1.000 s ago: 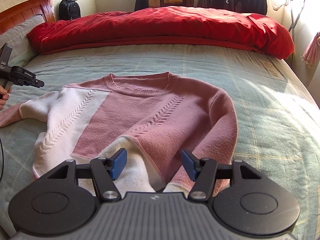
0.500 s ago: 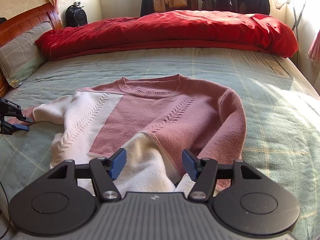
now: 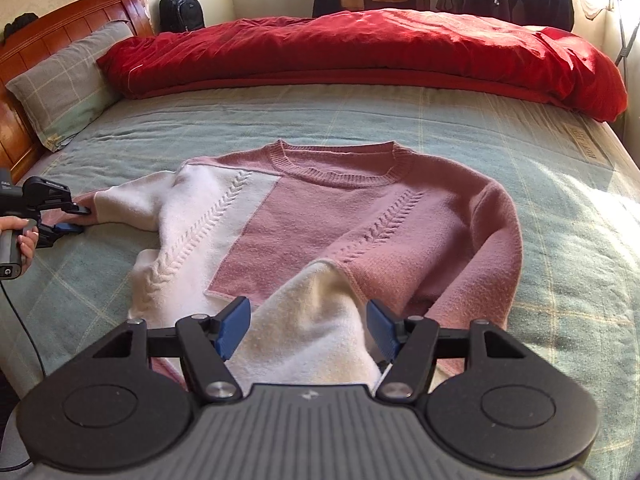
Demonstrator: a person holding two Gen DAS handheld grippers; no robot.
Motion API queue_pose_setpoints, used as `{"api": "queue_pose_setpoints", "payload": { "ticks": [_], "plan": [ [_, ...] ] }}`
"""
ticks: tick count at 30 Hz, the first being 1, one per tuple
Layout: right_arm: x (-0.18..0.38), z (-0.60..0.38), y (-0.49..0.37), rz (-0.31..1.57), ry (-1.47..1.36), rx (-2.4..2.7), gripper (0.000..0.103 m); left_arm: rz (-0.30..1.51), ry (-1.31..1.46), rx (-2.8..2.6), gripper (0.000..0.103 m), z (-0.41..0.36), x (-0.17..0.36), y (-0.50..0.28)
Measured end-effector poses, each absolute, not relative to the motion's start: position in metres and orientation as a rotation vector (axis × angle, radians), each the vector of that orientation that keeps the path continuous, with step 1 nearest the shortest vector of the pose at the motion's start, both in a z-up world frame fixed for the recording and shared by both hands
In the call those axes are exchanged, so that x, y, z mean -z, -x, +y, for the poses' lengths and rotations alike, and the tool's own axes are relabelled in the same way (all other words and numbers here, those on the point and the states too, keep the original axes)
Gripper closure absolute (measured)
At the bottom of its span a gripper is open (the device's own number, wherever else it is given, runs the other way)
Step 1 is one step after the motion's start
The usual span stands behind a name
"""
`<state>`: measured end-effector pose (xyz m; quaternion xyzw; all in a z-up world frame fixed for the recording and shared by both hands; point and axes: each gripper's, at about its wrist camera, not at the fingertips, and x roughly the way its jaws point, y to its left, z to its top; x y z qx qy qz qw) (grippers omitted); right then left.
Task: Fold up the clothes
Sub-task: 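Grasp the pink sleeve near its white section with the left gripper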
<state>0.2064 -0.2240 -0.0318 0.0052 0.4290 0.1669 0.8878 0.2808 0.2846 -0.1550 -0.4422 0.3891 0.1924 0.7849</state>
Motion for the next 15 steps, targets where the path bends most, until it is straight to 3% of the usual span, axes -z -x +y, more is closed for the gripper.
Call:
{"api": "queue_pose_setpoints", "payload": {
  "ticks": [3,7,15],
  "plan": [
    [0.027,-0.204,-0.206,0.907,0.016,-0.423,0.034,0.803,0.97,-0.426,0.078,0.289,0.155,-0.277],
    [0.021,-0.18,-0.205,0.918,0.075,-0.494,0.033,0.785,0.953,-0.429,0.092,0.291,0.153,-0.274],
    [0.024,-0.168,-0.206,0.938,0.109,-0.496,0.033,0.758,0.889,-0.432,0.095,0.289,0.137,-0.274]
  ]
}}
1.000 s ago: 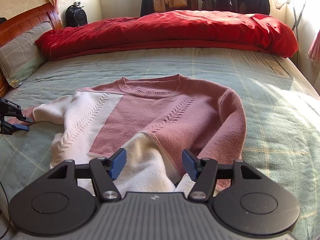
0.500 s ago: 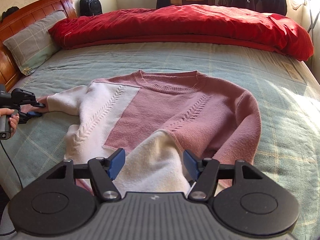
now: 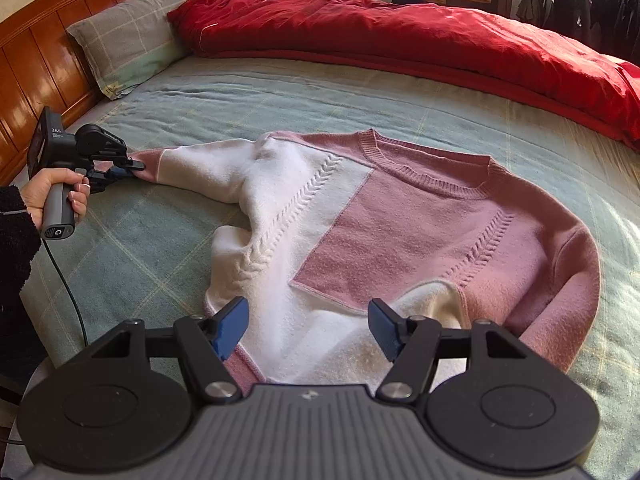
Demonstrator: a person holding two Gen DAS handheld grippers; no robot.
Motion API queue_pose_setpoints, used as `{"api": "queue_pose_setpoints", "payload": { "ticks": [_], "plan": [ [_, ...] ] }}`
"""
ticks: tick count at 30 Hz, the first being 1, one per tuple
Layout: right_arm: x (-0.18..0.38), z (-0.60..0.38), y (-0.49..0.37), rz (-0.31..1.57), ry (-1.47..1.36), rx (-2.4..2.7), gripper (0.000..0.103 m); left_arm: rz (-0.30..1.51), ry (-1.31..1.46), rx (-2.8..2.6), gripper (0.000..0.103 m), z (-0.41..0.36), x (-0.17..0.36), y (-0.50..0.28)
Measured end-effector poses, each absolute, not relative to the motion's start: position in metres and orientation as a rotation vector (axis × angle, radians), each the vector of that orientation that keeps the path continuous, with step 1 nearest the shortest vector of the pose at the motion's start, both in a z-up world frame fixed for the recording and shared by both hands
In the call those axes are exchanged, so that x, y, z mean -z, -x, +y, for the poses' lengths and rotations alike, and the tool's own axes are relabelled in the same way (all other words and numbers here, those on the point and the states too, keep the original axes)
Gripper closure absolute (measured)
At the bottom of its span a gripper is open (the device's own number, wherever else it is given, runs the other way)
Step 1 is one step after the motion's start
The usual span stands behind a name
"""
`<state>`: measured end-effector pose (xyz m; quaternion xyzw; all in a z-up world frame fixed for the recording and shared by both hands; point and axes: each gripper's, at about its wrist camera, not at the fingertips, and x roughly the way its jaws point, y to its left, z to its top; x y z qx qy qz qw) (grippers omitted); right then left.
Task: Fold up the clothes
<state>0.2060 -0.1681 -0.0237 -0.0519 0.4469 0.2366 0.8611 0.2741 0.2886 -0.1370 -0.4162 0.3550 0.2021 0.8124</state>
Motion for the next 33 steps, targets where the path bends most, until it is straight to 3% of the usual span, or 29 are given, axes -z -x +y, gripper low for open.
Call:
{"api": "queue_pose_setpoints", "payload": {
  "ticks": [9,18,24,26,28,33],
  "plan": [
    [0.025,-0.172,-0.204,0.938,0.101,-0.489,0.033,0.765,0.739,-0.395,0.099,0.298,0.094,-0.268],
    [0.027,-0.173,-0.202,0.946,0.104,-0.472,0.031,0.871,0.735,-0.464,0.095,0.308,0.132,-0.266],
    [0.028,-0.177,-0.198,0.951,0.107,-0.453,0.027,0.895,0.737,-0.458,0.086,0.32,0.133,-0.272],
    [0.028,-0.178,-0.198,0.952,0.102,-0.45,0.027,0.919,0.738,-0.452,0.073,0.324,0.134,-0.27],
    [0.027,-0.178,-0.195,0.948,0.102,-0.45,0.027,0.926,0.764,-0.442,0.069,0.33,0.134,-0.265],
    [0.021,-0.179,-0.19,0.934,0.11,-0.45,0.027,0.933,0.819,-0.436,0.066,0.34,0.125,-0.248]
  ]
}}
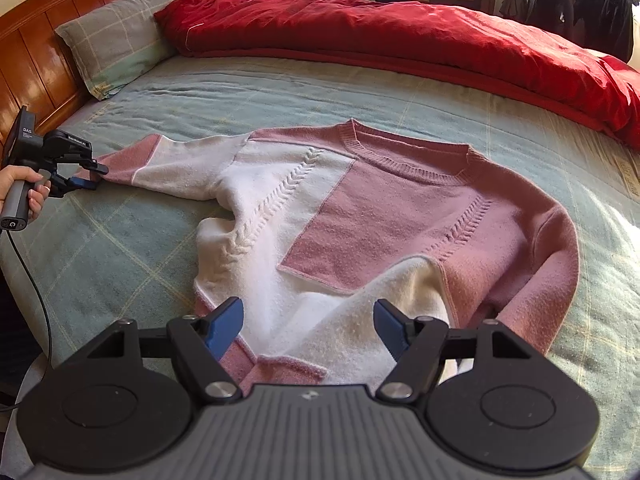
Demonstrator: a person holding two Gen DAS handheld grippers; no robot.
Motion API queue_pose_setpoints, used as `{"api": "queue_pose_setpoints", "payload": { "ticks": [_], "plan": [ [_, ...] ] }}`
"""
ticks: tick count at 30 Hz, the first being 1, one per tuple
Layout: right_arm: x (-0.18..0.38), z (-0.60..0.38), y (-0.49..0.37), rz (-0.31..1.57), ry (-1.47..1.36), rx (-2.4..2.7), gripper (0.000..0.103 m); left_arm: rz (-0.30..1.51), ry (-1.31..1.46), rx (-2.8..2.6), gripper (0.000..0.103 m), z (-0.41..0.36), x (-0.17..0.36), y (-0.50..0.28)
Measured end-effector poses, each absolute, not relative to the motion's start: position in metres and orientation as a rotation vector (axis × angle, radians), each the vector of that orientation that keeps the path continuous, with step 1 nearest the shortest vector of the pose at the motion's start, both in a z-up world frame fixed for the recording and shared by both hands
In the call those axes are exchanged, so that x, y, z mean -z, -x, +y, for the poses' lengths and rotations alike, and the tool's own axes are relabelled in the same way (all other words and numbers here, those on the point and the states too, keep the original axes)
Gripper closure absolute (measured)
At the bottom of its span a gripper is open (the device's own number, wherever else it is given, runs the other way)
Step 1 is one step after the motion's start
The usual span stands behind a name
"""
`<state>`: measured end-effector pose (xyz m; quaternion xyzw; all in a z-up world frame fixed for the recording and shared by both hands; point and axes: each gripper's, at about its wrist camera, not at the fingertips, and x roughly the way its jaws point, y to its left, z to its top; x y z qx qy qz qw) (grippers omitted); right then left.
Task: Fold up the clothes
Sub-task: 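Grasp the ribbed pink cuff with the left gripper, then stretch the sleeve outward by its cuff and open the left gripper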
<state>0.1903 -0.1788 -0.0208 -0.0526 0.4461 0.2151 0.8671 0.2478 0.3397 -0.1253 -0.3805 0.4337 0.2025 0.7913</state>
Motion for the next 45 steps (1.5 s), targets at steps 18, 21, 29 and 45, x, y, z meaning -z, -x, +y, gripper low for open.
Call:
{"api": "queue_pose_setpoints", "payload": {
  "ticks": [18,21,29,45],
  "plan": [
    [0.021,-0.177,-0.197,0.94,0.135,-0.415,0.027,0.913,0.548,-0.586,0.058,0.401,0.122,-0.266],
    [0.022,-0.174,-0.2,0.942,0.135,-0.412,0.027,0.937,0.61,-0.573,0.057,0.405,0.133,-0.267],
    [0.02,-0.158,-0.199,0.914,0.179,-0.444,0.027,0.929,0.538,-0.581,0.086,0.391,0.126,-0.273],
    [0.024,-0.159,-0.2,0.92,0.192,-0.422,0.027,0.844,0.403,-0.65,0.101,0.411,0.094,-0.263]
  ]
}}
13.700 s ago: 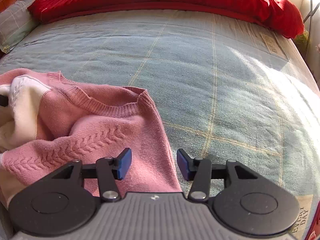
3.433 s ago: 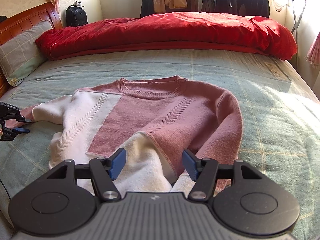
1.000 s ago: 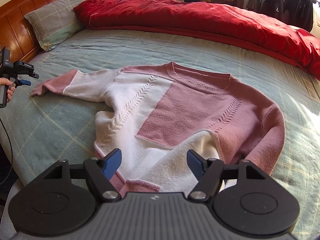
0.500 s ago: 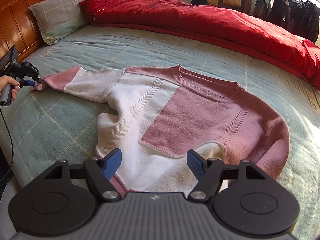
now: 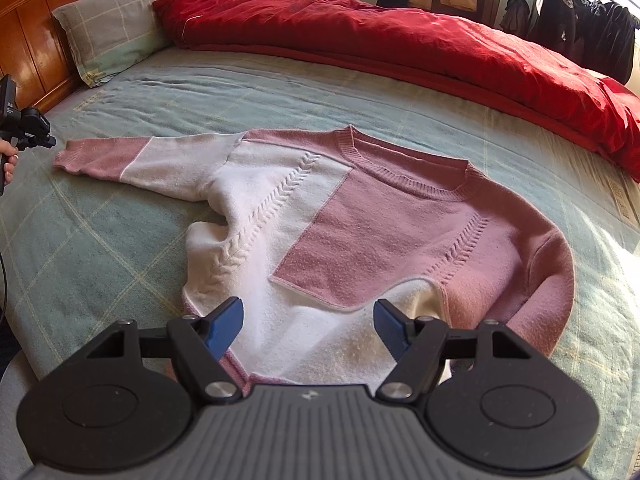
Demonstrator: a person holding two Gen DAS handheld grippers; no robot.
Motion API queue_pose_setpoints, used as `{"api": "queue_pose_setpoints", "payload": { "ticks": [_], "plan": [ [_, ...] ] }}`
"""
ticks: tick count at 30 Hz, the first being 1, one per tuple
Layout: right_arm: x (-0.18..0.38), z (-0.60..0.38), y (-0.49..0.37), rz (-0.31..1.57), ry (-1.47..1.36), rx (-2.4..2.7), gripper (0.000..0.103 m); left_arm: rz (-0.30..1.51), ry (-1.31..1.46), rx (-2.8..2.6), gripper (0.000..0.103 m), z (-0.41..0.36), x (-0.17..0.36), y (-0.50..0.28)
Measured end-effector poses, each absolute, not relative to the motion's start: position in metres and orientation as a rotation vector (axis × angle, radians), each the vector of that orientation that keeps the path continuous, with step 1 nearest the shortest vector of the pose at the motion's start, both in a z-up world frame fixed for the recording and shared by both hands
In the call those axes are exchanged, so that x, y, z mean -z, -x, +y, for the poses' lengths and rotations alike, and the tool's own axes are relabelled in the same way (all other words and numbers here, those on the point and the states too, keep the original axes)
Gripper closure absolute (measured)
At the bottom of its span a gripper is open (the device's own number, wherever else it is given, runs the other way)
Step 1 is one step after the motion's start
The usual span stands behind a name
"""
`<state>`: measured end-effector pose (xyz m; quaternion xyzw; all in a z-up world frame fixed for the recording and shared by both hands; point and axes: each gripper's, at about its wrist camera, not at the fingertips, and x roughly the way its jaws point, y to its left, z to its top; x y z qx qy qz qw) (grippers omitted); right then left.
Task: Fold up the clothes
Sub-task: 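Stretch the sleeve outward by its cuff and open the left gripper, then move the right gripper to the folded sleeve with the white cuff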
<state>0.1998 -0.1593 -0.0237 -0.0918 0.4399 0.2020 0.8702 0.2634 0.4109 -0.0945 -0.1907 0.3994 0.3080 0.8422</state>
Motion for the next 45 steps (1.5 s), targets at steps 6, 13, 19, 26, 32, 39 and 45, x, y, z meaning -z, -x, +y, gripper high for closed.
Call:
{"api": "queue_pose_setpoints", "payload": {
  "ticks": [6,13,19,26,32,39,45],
  "plan": [
    [0.025,-0.153,-0.2,0.921,0.2,-0.437,0.027,0.869,0.371,-0.478,0.096,0.379,0.088,-0.272],
    [0.027,-0.143,-0.201,0.93,0.208,-0.446,0.027,0.949,0.471,-0.144,0.077,0.305,0.113,-0.303],
    [0.025,-0.152,-0.2,0.929,0.218,-0.429,0.027,0.994,0.463,-0.194,0.076,0.302,0.14,-0.302],
    [0.029,-0.171,-0.199,0.934,0.171,-0.38,0.027,1.001,0.475,-0.308,0.076,0.337,0.137,-0.278],
    [0.021,-0.192,-0.189,0.915,0.141,-0.348,0.027,1.014,0.425,-0.281,0.069,0.303,0.123,-0.275],
    [0.005,-0.237,-0.175,0.883,0.098,-0.261,0.027,0.996,0.277,0.016,0.059,0.188,0.081,-0.267],
    [0.013,-0.275,-0.159,0.907,0.069,-0.19,0.026,0.962,0.075,0.292,0.053,0.075,0.047,-0.246]
  ]
}}
